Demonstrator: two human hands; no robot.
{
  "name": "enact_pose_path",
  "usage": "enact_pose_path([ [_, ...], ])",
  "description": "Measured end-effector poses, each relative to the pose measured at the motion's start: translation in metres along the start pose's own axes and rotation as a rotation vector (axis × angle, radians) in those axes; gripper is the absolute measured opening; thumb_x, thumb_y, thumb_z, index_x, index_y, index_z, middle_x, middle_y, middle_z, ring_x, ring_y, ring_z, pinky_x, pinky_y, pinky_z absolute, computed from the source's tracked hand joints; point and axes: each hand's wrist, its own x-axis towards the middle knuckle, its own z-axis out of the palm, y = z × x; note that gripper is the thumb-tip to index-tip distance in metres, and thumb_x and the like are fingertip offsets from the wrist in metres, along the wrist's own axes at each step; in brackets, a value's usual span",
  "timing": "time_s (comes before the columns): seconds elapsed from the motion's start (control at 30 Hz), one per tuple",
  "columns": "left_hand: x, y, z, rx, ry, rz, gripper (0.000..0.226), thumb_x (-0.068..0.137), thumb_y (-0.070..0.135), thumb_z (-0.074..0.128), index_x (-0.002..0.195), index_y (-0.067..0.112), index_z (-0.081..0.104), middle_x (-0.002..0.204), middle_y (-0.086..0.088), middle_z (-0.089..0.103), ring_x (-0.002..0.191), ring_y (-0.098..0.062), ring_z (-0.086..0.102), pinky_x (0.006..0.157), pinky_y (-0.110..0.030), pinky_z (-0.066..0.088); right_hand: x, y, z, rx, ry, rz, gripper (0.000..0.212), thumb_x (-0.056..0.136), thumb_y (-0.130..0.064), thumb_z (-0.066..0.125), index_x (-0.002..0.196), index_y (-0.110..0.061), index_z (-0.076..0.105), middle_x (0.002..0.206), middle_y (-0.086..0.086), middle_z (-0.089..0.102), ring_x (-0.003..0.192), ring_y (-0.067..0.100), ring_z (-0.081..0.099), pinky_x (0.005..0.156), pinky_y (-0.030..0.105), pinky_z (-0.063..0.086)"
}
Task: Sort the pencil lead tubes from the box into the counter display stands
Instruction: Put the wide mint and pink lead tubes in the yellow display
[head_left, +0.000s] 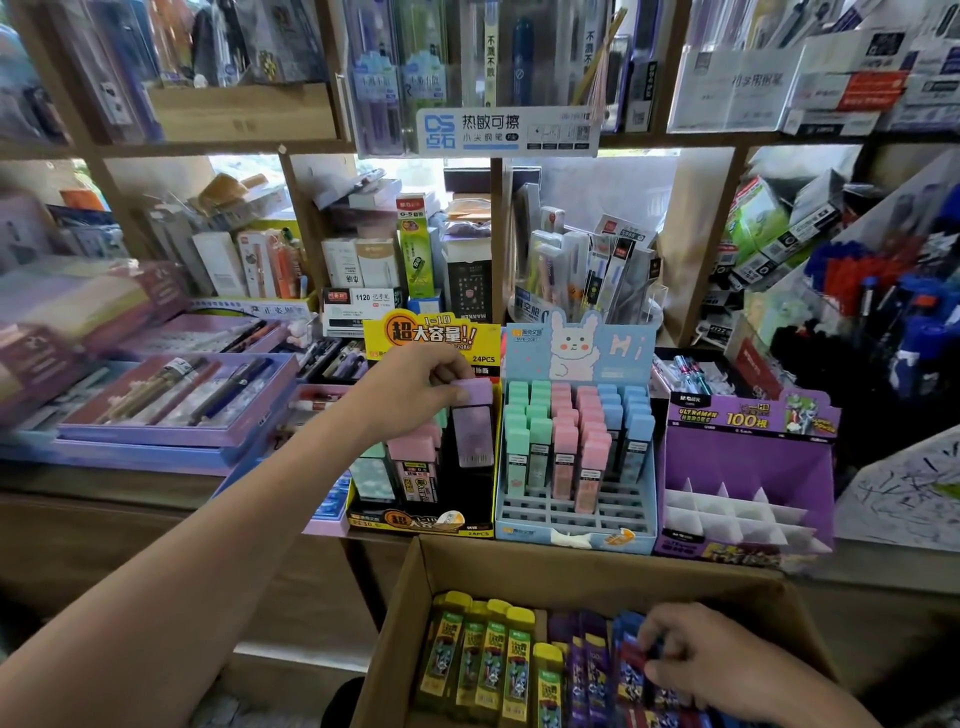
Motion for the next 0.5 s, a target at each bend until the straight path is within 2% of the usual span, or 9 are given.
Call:
enact_pose_path([
  [0.17, 0.0009, 0.0035, 0.0051, 0.031, 0.027, 0.013, 0.011, 0.093, 0.015, 0.073, 0.104, 0.014, 0.074, 0.095, 0.002, 0.069, 0.09, -0.015, 0.062, 0.073, -0.015, 0.046, 0.0016, 0.0029, 0.001, 0.028, 0.005, 0.01, 0.024, 0.085, -0.03, 0.08, 0.105, -0.023, 0.068, 0.075, -0.006, 0.073, 0.067, 0.005, 0.07, 0.06, 0.019, 0.051],
  [0.3, 0.0006, 0.0048, 0.0058, 0.055, 0.064, 0.031, 0.009, 0.093, 0.013, 0.073, 0.101, 0.011, 0.074, 0.094, -0.001, 0.071, 0.09, -0.02, 0.063, 0.079, -0.028, 0.052, 0.0021, 0.0026, 0.0003, 0.033, -0.021, 0.02, 0.024, 0.086, -0.031, 0.079, 0.106, -0.025, 0.067, 0.074, -0.009, 0.075, 0.068, 0.003, 0.07, 0.062, 0.019, 0.052],
  [0.33, 0.0002, 0.0047, 0.0055, 0.056, 0.065, 0.033, 0.008, 0.092, 0.012, 0.074, 0.1, 0.011, 0.074, 0.092, 0.0, 0.071, 0.09, -0.02, 0.063, 0.078, -0.027, 0.051, 0.0018, 0.0029, 0.0003, 0.035, -0.02, 0.019, 0.024, 0.086, -0.031, 0.079, 0.106, -0.026, 0.067, 0.075, -0.009, 0.076, 0.068, 0.003, 0.07, 0.062, 0.019, 0.052],
  [0.43, -0.0015, 0.0046, 0.0031, 0.036, 0.051, 0.026, 0.007, 0.09, 0.013, 0.076, 0.096, 0.012, 0.074, 0.088, 0.005, 0.068, 0.085, -0.015, 0.062, 0.069, -0.008, 0.043, 0.0009, 0.0047, 0.0003, 0.035, -0.009, 0.011, 0.024, 0.086, -0.031, 0.079, 0.106, -0.026, 0.067, 0.075, -0.005, 0.075, 0.066, 0.003, 0.069, 0.062, 0.019, 0.051],
  [0.5, -0.002, 0.0039, 0.001, 0.04, 0.023, 0.016, 0.006, 0.089, 0.013, 0.077, 0.095, 0.012, 0.075, 0.088, 0.004, 0.069, 0.085, -0.014, 0.062, 0.067, -0.007, 0.041, 0.0014, 0.0054, 0.0001, 0.037, -0.003, 0.005, 0.024, 0.086, -0.03, 0.079, 0.107, -0.025, 0.067, 0.075, -0.003, 0.074, 0.066, 0.004, 0.069, 0.062, 0.02, 0.052],
])
